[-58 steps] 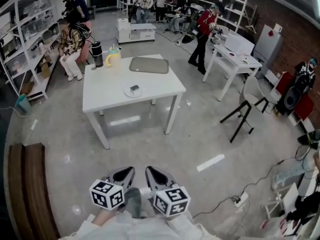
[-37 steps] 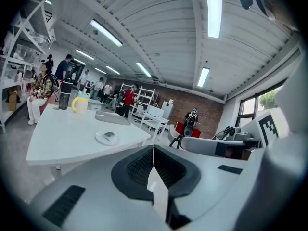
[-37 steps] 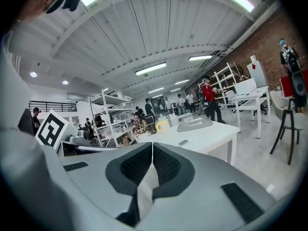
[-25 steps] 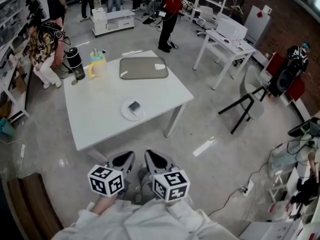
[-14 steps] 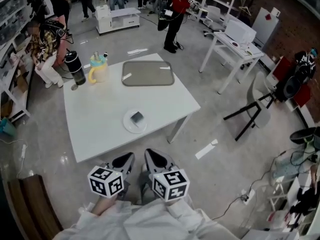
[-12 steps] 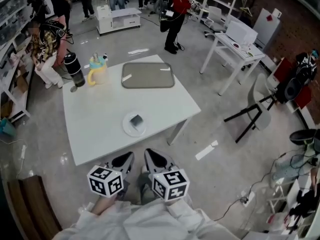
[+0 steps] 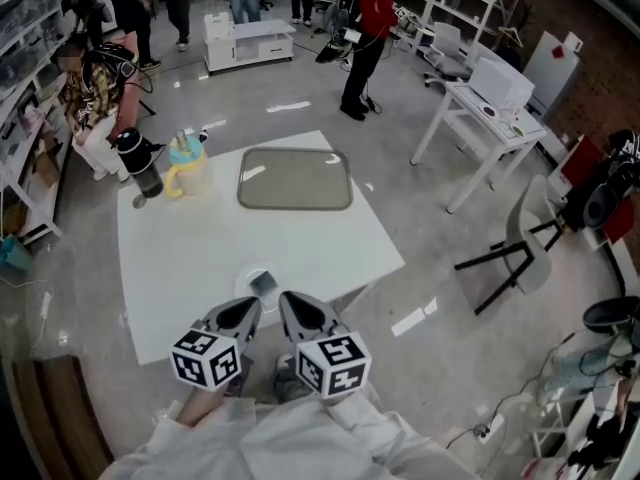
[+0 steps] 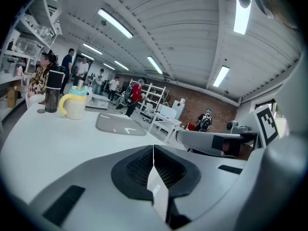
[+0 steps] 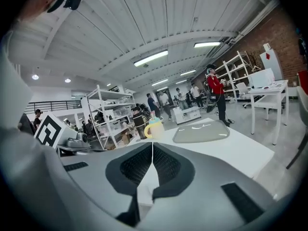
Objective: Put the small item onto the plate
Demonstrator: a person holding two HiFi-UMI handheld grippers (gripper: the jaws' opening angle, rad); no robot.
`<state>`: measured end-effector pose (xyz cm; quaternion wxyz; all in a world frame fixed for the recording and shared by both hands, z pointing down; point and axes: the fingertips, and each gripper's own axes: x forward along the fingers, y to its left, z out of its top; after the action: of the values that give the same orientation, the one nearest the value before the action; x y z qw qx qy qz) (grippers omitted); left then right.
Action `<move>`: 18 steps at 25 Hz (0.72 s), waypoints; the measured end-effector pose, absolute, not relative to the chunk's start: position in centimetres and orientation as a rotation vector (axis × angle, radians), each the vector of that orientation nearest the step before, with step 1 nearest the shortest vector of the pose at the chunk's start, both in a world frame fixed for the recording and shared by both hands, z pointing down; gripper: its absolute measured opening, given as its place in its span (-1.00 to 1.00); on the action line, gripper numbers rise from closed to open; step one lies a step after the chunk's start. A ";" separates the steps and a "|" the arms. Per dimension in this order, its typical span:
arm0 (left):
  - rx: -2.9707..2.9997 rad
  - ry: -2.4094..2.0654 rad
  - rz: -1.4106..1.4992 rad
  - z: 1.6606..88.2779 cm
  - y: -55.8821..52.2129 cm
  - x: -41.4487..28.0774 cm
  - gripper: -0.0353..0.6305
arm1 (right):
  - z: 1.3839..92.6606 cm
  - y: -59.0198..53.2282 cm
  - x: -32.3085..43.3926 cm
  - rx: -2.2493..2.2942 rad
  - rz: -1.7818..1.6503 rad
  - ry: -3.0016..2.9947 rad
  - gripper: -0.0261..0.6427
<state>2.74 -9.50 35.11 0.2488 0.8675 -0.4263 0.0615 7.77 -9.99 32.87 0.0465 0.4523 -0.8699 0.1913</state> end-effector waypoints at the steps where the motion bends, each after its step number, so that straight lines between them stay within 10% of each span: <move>1: 2.359 -1.174 0.164 35.1 -10.5 2.8 -0.86 | 32.8 -11.0 7.9 1.370 0.581 -2.661 -0.87; 18: 2.271 -1.286 0.149 36.4 -18.6 3.2 -0.86 | 34.8 -18.8 9.5 1.267 0.622 -2.655 -0.87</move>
<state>3.16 -18.55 36.42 0.2609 0.8387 -0.4748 0.0551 9.51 -18.82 34.80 0.0676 0.4204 -0.8810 0.2064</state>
